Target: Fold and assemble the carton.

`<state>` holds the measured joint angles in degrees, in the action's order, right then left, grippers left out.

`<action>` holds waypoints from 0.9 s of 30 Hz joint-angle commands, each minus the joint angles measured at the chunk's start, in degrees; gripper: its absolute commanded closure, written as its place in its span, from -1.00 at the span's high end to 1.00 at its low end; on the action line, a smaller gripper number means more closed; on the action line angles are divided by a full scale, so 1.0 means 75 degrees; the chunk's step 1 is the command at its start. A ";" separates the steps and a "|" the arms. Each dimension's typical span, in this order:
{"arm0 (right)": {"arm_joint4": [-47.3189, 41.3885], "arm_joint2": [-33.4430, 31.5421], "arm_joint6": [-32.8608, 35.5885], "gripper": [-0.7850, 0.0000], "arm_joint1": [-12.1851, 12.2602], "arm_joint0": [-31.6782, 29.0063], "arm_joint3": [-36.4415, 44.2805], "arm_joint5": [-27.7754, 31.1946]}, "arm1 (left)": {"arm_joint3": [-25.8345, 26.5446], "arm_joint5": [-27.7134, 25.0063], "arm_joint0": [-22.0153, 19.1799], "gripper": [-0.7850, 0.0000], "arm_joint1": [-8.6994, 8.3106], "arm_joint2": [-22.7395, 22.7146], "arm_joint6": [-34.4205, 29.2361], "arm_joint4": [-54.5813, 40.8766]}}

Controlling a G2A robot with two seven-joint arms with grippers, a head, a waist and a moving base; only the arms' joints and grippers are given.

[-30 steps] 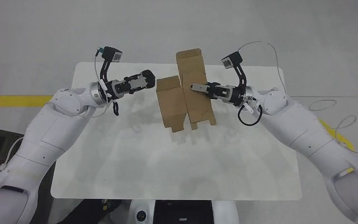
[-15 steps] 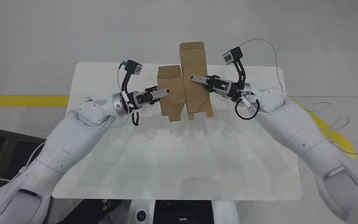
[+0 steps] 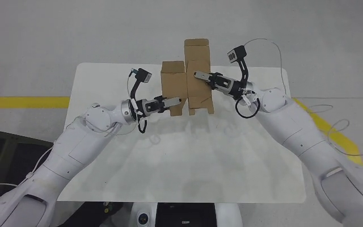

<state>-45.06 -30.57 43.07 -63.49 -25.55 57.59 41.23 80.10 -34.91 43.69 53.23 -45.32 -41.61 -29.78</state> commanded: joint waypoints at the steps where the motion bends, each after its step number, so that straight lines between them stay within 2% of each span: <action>1: 0.0077 -0.0081 -0.0012 -1.00 -0.0031 -0.0037 -0.0035 0.0007 | -0.0039 0.0070 0.0027 -1.00 0.0024 -0.0047 0.0022 -0.0001; 12: 0.0432 -0.0509 0.0052 -1.00 -0.0174 -0.0237 -0.0069 -0.0079 | -0.0249 0.0418 0.0098 -1.00 0.0187 -0.0228 -0.0276 -0.0490; 13: 0.0457 -0.0548 0.0058 -0.55 -0.0185 -0.0255 -0.0070 -0.0089 | -0.0270 0.0449 0.0102 -1.00 0.0201 -0.0245 -0.0323 -0.0550; 14: 0.0496 -0.0587 0.0062 0.07 -0.0195 -0.0270 -0.0072 -0.0089 | -0.0289 0.0472 0.0104 -1.00 0.0216 -0.0264 -0.0379 -0.0622; 15: 0.0525 -0.0623 0.0083 1.00 -0.0205 -0.0289 -0.0067 -0.0094 | -0.0313 0.0490 0.0105 -1.00 0.0230 -0.0286 -0.0433 -0.0695; 22: 0.0442 -0.1027 0.0421 1.00 -0.0194 -0.0541 0.0036 0.0072 | -0.0584 0.0940 0.0012 -1.00 0.0296 -0.0504 -0.1248 -0.1433; 27: 0.0842 -0.1322 0.0740 1.00 -0.0119 -0.0571 0.0144 -0.0172 | -0.0969 0.1372 -0.0336 -1.00 0.0282 -0.0703 -0.2138 -0.1210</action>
<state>-39.31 -40.01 48.53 -64.49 -29.71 58.47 40.44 73.55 -25.58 41.74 55.36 -50.32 -55.95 -38.98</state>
